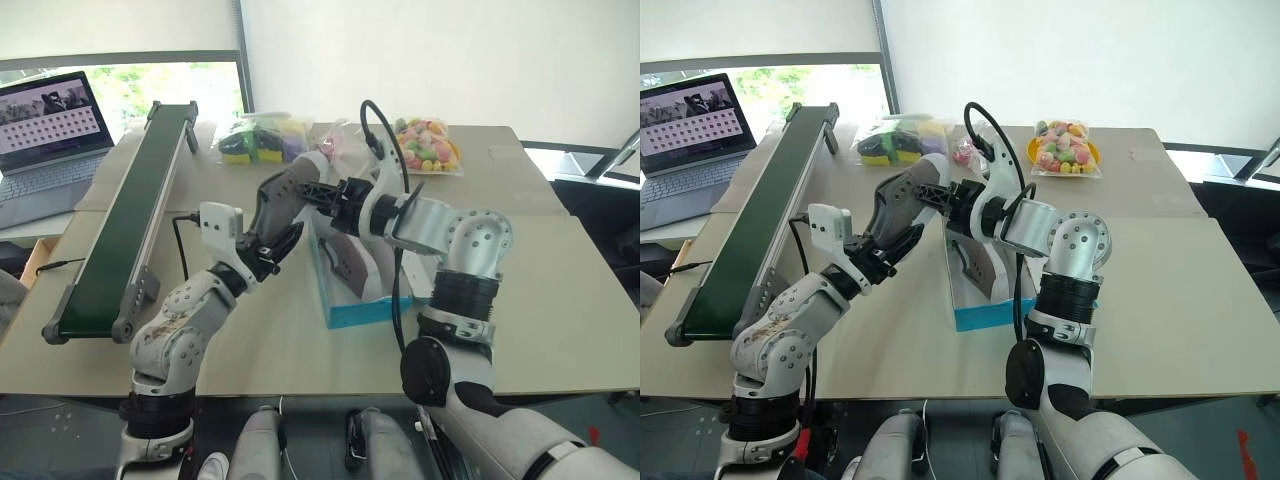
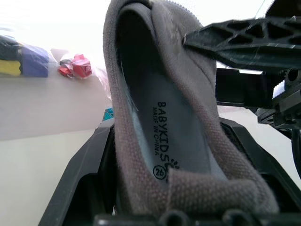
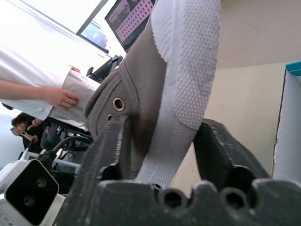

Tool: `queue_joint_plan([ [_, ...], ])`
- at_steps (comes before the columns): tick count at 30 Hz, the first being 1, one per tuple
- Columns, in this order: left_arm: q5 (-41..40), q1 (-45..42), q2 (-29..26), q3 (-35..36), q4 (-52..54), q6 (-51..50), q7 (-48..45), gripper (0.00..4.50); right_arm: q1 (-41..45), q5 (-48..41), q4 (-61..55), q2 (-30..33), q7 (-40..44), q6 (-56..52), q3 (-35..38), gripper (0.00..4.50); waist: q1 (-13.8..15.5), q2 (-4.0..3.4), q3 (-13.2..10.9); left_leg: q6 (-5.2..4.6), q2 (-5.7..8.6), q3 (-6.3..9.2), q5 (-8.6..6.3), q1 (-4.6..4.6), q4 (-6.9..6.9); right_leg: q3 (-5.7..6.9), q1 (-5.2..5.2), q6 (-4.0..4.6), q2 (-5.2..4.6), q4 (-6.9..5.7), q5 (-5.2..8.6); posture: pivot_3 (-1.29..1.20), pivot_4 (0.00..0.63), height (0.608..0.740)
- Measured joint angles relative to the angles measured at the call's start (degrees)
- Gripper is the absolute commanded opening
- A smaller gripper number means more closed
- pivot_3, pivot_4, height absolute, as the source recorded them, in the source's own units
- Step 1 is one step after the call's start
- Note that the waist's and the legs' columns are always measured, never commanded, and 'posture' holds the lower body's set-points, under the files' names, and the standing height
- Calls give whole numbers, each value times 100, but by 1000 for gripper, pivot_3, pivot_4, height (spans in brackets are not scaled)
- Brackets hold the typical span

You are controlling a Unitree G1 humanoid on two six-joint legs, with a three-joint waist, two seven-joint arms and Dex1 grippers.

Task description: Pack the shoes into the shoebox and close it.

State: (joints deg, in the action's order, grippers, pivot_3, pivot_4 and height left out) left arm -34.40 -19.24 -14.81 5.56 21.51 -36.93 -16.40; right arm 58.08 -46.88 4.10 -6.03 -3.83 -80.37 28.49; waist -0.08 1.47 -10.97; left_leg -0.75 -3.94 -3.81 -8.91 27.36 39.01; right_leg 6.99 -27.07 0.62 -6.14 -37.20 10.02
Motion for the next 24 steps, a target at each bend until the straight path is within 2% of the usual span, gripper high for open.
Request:
queue_joint_plan([
  [9, 162, -9, -28, -54, 1, 53, -4, 2591, 0, -193, 14, -1, -201, 42, -5, 1124, 0, -1, 0, 0, 0, 0, 0, 0, 0, 0, 0, 0, 0, 1, 0, 0, 150, 681],
  [11, 281, -17, -44, -126, 1, 165, -28, 3436, 0, -328, 50, -6, -338, 105, 35, 1048, 0, -1, 0, 0, 0, 0, 0, 1, 0, 0, 0, 0, 0, 1, 0, 0, 150, 681],
  [14, 415, 15, -77, -251, -13, 196, -94, 4409, 4, -613, 45, -10, -553, 537, 97, 1048, 4, -1, -1, 0, 0, 0, 0, 1, -2, 1, 0, 0, 0, 3, 0, 0, 150, 681],
  [19, 515, 156, -183, -335, -11, 198, -245, 4409, 66, -619, 240, 28, -687, 1271, 189, 1048, 1, -3, -2, 0, 0, -1, 0, 3, -2, 0, -2, -1, 0, 7, 0, 0, 150, 681],
  [22, 529, 280, -454, -484, 40, 192, -523, 4409, 289, -528, 564, 532, -581, 1309, -36, 1048, -22, -7, -4, 0, -1, 0, 0, 4, -4, 0, -7, 0, 1, 5, 1, 0, 150, 681],
  [24, 529, 499, -773, -567, 179, 174, -804, 4409, 410, -201, 720, 1449, -315, 882, -654, 1048, 15, -9, -5, 0, 4, 1, -1, 4, -7, 1, -5, 6, -6, 8, 5, 0, 150, 681],
])
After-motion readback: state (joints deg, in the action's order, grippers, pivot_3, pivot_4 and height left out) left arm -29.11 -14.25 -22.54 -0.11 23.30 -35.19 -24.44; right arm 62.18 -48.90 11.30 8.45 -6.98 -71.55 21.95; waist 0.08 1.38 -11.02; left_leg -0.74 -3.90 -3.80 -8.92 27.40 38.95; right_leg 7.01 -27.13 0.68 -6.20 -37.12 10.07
